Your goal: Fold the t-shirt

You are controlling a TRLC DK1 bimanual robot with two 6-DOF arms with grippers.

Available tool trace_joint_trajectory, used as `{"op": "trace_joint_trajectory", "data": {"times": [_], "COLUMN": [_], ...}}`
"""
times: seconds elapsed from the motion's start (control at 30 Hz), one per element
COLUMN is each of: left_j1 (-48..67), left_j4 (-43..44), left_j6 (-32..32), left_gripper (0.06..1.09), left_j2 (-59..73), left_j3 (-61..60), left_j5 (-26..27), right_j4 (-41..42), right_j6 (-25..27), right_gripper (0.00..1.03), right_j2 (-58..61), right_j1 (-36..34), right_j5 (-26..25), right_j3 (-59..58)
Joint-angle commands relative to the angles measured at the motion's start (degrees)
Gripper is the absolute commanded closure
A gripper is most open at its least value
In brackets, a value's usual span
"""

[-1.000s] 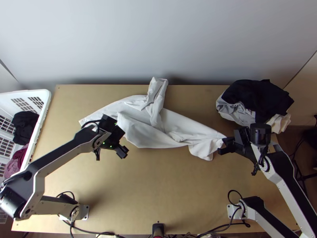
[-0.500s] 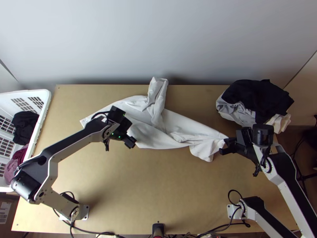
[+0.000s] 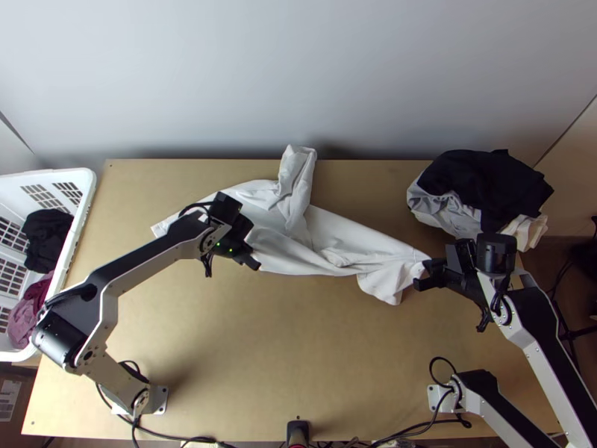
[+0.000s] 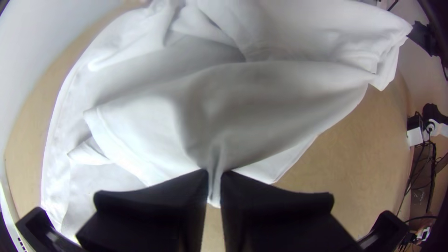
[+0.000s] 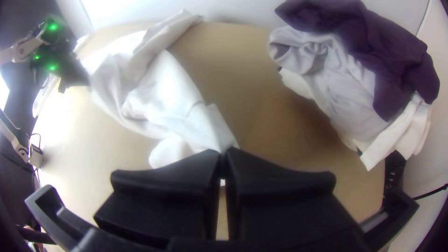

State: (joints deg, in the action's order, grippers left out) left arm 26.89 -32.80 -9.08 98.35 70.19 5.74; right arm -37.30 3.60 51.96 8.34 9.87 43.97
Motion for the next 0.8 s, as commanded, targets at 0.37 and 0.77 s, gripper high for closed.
{"op": "trace_joint_trajectory", "data": {"times": [0.37,0.77], "left_j1": [-3.87,-4.57], "left_j4": [-20.2,-29.69], "left_j6": [-5.95,-11.66], "left_gripper": [1.05,1.05], "left_j2": [-14.41,20.57], "left_j3": [9.87,41.34], "left_j5": [5.34,11.49], "right_j4": [-2.96,-4.45], "right_j6": [-0.08,-0.17], "right_gripper": [1.0,1.0], "right_j2": [0.68,-0.29], "right_j1": [2.82,2.56], "right_j5": [-0.02,-0.11], "right_j3": [8.77,5.61]}}
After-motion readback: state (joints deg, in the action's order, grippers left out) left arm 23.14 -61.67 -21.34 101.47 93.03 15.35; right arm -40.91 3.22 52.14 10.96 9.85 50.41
